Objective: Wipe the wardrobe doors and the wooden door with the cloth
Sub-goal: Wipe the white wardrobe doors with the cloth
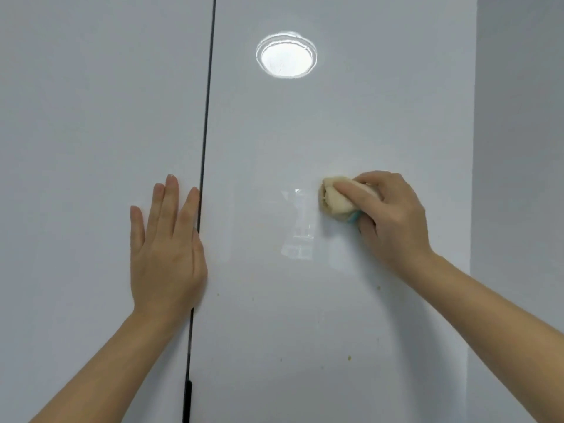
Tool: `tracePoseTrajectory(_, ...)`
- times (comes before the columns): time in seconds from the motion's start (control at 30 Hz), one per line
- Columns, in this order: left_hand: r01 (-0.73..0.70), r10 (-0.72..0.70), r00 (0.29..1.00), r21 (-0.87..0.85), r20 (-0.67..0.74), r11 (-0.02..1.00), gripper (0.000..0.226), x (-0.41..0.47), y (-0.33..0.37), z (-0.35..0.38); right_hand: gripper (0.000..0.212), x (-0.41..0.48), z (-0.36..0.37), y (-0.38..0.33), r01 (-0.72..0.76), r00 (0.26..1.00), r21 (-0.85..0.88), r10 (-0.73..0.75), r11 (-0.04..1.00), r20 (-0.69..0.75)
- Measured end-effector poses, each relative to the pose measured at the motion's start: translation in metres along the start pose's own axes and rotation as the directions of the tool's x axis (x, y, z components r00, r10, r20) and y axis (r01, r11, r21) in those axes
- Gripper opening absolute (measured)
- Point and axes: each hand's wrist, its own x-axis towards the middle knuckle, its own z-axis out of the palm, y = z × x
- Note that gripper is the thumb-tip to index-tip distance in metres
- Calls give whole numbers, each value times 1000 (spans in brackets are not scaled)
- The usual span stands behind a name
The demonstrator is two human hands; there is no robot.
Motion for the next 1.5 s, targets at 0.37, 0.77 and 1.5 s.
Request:
tracePoseTrajectory(0.37,5,-5,1000,-11,-9,1000,55,-1,1,-1,36,-53,-17,11,162,972,-6,-158,987,175)
tracePoseTrajectory(0.77,-2,2,999,-15,-37,1000,55,-1,0,2,39,-100,-35,35,130,950,2,-125,992,285)
tracePoseTrajectory(1.5,-18,16,998,-34,-61,999,52,-1,0,3,47,-84,-43,56,-158,969,-58,166,986,183)
